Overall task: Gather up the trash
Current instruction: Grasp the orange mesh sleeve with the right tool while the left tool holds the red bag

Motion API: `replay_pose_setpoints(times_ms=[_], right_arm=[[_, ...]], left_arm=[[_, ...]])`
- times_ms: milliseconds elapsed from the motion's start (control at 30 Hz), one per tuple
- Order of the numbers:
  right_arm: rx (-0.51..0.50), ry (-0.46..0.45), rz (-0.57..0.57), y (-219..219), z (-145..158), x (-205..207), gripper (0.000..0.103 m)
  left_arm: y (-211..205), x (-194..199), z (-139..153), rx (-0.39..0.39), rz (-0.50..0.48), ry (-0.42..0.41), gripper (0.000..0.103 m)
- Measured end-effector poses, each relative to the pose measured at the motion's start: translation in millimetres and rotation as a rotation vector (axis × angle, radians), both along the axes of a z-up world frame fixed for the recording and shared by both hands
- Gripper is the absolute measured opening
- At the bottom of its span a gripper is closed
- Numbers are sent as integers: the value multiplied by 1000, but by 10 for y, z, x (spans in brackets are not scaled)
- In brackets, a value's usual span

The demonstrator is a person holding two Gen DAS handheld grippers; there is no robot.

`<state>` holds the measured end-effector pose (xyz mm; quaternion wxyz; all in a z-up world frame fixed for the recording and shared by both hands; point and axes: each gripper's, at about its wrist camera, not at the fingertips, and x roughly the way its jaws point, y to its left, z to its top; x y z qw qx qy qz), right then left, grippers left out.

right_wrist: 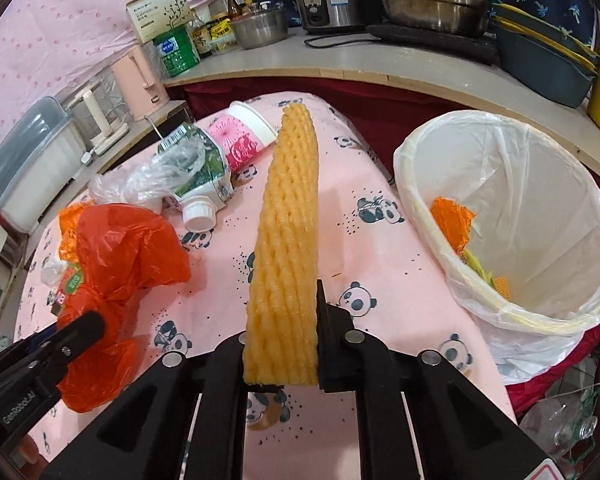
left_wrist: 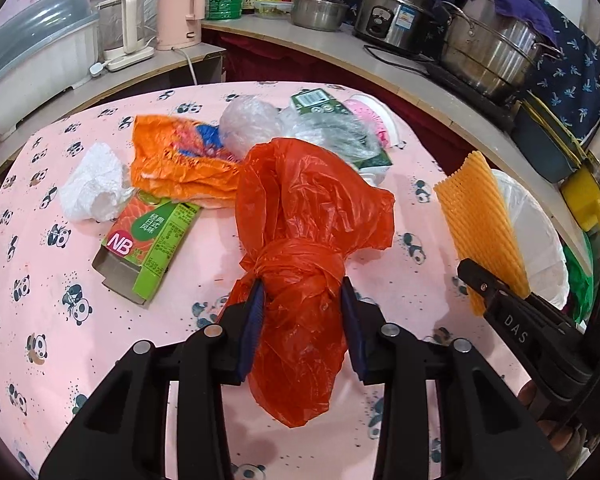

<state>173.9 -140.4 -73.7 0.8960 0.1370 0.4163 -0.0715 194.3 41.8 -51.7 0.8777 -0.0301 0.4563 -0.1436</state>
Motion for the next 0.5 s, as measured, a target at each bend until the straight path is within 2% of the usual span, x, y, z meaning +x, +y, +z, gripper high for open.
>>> replay_pose_setpoints(times_ms=[500], right_arm=[[7,-117,-41,-321,531,-473,10]], left_arm=[[-538,-239,317,-3,-93,-59,35]])
